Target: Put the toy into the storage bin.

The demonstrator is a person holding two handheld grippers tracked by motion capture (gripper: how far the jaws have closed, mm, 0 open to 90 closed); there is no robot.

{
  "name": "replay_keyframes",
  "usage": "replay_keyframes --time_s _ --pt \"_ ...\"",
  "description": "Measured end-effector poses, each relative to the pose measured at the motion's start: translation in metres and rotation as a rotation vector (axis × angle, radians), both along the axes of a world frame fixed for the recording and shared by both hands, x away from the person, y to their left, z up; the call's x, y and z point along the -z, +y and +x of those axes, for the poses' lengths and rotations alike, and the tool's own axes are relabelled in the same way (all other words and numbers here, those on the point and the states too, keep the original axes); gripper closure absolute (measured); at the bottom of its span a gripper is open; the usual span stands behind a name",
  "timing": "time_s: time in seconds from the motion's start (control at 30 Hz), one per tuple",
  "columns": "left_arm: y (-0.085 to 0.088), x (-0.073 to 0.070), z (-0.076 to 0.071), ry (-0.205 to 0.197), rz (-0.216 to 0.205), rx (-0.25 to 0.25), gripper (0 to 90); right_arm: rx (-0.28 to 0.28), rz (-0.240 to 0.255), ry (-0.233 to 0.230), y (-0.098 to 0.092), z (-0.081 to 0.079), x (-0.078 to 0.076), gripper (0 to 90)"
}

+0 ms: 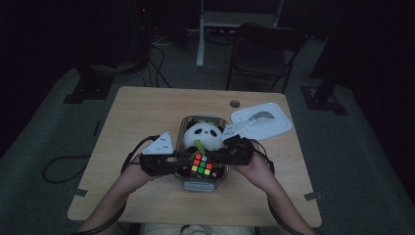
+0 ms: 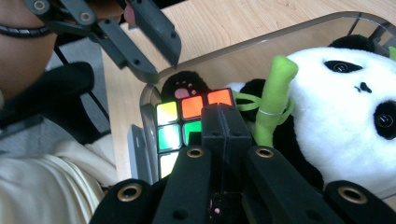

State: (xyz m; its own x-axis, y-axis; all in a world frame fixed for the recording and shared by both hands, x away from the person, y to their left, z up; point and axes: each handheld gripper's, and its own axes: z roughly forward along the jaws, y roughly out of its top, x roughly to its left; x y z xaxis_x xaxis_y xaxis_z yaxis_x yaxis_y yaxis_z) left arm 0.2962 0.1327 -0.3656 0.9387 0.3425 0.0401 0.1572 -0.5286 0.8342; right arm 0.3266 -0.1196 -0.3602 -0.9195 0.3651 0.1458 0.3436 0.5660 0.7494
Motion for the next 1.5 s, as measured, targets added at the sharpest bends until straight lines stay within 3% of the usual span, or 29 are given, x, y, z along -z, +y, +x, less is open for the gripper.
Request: replay_keyframes --time_s 0.13,0.37,0.43,0.63,0.9,1.17,1.33,1.5 --pt "-0.011 0.0 0.004 0.026 0.02 0.027 90.0 -0.003 -0.023 0.008 0.006 -0.001 0.004 90.0" --pt "-0.022 0.011 0.009 0.043 0.1 0.037 90.0 -0.005 -0.043 0.02 0.012 0.002 0.011 90.0" --pt "-0.022 0.012 0.01 0.052 0.096 0.036 90.0 -0.011 -0.048 0.027 0.013 0.003 0.013 90.0" --pt "-0.026 0.016 0.015 0.052 0.143 0.028 90.0 -0.005 -0.067 0.028 0.016 0.006 0.017 90.0" --pt "-0.025 0.025 0.024 0.097 0.136 0.028 90.0 0.016 -0.096 0.033 0.02 0.01 0.025 90.0" --pt "-0.023 0.033 0.032 0.144 0.135 0.044 90.0 0.009 -0.159 0.054 0.027 0.015 0.029 90.0" --pt "-0.023 0.034 0.034 0.146 0.159 0.048 90.0 0.005 -0.19 0.053 0.031 0.017 0.03 90.0" --pt "-0.031 0.034 0.032 0.12 0.222 0.055 90.0 0.002 -0.228 0.058 0.034 0.019 0.032 90.0"
